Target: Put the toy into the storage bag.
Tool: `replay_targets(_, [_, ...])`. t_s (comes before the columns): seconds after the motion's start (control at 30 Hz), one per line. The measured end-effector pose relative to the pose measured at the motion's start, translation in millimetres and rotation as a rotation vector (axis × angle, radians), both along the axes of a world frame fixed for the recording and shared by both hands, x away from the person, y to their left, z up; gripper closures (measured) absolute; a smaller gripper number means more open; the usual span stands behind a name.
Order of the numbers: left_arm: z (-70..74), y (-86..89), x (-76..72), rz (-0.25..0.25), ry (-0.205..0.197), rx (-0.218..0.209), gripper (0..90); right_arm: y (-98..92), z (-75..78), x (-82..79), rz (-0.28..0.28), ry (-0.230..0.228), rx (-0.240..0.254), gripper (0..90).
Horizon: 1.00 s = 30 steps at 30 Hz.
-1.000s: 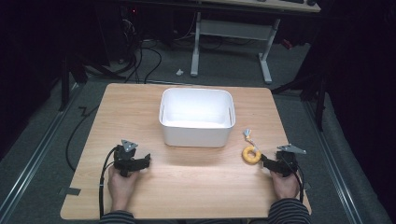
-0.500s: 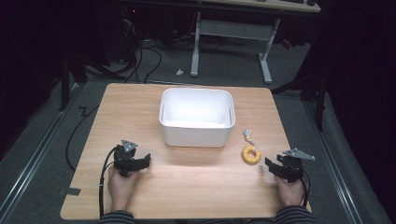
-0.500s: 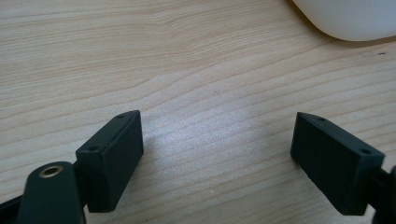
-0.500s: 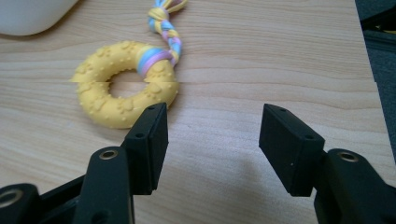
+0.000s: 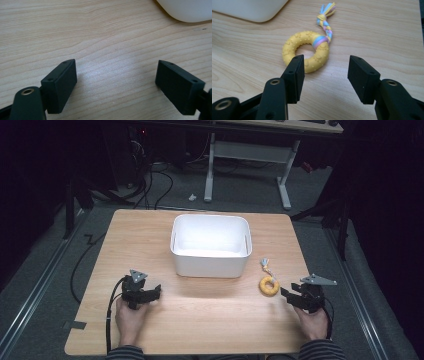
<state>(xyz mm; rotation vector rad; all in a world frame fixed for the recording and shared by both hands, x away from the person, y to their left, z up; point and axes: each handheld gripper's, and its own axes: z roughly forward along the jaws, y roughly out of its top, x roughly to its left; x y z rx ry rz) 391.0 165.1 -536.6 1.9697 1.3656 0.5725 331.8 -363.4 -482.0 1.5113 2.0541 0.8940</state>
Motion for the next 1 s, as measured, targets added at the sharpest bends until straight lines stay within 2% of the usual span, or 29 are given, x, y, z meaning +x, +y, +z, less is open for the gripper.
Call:
replay_targets(0.33, [0.0, -0.1, 0.1, 0.000, -0.001, 0.001, 18.2, 11.2, 7.0, 20.5, 0.035, 0.061, -0.051, 49.3])
replay_targets(0.5, [0.0, 0.1, 0.2, 0.000, -0.001, 0.001, 18.1, 17.9, 6.3, 36.7, 0.051, 0.099, -0.095, 50.0])
replay_targets(0.6, [0.0, 0.0, 0.2, -0.001, -0.001, 0.001, 18.1, 19.9, 6.3, 41.0, 0.059, 0.101, -0.104, 50.2])
replay_targets(0.7, [0.0, 0.0, 0.2, -0.001, -0.001, 0.001, 18.1, 21.8, 3.1, 49.1, 0.055, 0.139, -0.115, 50.2])
replay_targets(0.8, [0.0, 0.0, 0.2, -0.001, -0.001, 0.001, 18.1, 22.6, 2.3, 52.5, 0.059, 0.141, -0.132, 50.1])
replay_targets(0.83, [0.0, -0.1, 0.2, -0.002, -0.001, 0.002, 18.1, 24.1, 2.6, 55.7, 0.061, 0.157, -0.143, 49.9])
replay_targets(1.0, [-0.1, -0.4, 0.1, -0.004, -0.002, 0.003, 18.1, 27.5, 1.6, 60.4, 0.070, 0.160, -0.162, 49.5])
